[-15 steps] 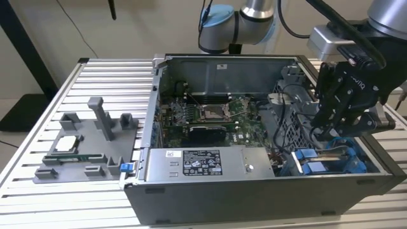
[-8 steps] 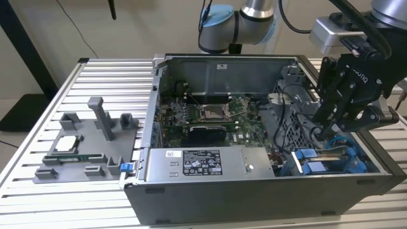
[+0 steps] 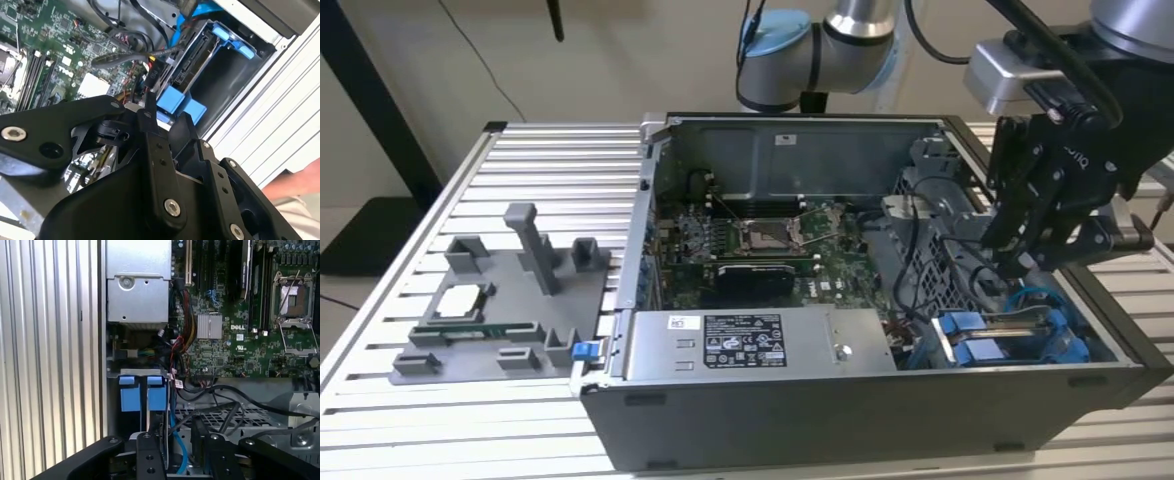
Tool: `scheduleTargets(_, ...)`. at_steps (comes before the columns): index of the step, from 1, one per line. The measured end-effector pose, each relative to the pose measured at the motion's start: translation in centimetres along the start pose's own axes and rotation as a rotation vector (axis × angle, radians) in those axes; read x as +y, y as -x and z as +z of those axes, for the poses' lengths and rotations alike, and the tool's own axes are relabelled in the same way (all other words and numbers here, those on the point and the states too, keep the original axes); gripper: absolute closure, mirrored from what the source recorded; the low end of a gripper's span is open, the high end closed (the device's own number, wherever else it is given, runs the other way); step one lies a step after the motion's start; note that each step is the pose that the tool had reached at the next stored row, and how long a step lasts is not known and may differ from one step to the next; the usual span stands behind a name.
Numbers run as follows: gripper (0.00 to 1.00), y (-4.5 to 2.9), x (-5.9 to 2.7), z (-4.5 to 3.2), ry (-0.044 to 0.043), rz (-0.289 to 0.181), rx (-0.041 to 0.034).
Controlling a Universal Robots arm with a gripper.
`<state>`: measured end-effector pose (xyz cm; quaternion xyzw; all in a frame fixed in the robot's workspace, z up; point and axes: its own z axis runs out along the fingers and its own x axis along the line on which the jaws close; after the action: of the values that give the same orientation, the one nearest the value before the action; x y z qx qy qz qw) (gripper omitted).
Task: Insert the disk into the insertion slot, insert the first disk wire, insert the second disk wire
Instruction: 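Insert the disk into the insertion slot, then insert the first disk wire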
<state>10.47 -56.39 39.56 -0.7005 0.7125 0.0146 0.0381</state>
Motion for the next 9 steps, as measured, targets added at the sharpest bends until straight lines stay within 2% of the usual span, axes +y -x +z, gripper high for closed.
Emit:
scheduleTargets(3,0.0,0.22,-0.01,0.04,-0.0206,-0.002,-0.0053)
scheduleTargets(5,0.0,0.4,-0.05,0.12,-0.031,-0.004,-0.0073)
scheduleTargets(9,0.0,0.92,-0.19,0.45,-0.0377,-0.005,-0.0089)
